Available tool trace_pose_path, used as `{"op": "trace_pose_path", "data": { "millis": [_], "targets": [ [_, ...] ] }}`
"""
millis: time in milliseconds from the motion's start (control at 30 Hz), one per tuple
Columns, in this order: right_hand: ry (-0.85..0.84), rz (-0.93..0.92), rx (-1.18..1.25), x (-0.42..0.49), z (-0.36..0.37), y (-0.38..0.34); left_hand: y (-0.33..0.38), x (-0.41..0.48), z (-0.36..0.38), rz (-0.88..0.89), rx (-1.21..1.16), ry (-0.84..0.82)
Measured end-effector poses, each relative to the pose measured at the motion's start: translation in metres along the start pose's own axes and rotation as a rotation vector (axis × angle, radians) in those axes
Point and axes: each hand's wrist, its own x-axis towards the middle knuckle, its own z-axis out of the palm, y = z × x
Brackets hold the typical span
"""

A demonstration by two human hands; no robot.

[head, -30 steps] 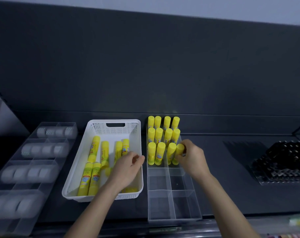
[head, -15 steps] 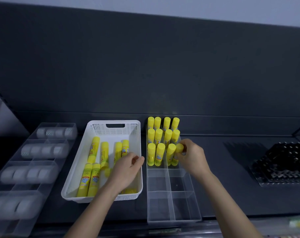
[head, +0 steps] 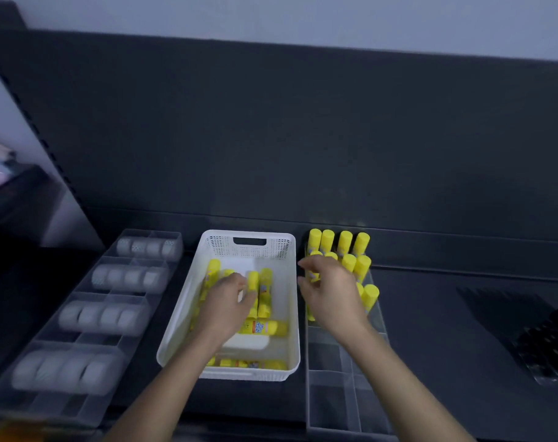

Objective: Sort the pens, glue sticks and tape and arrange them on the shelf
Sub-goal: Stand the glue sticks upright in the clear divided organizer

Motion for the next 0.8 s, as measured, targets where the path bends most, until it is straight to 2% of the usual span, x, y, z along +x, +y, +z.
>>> {"op": "trace_pose_path", "data": {
  "millis": [133, 333, 467, 633, 800],
  "targets": [
    [-0.102, -0.063, -0.078, 0.002, 0.046, -0.007, -0.015, 0.016, -0.013, -0.105, 0.201, 0.056],
    [-0.188, -0.147, -0.238, -0.001, 0.08, 0.002, -0.007, 0.031, -0.006, -0.3, 0.451, -0.215],
    [-0.177, -0.185, -0.274, 0.0, 0.08, 0.005, -0.003, 0.032, 0.007, -0.336, 0.529, -0.172],
    [-0.19, -0.238, -0.338, 0.001, 0.079, 0.003, -0.006, 0.035, -0.001, -0.318, 0.433, -0.142],
    [-0.228, -0.302, -0.442, 0.004, 0.077, 0.001, -0.002, 0.02, -0.034, -0.292, -0.012, -0.006]
  ]
}}
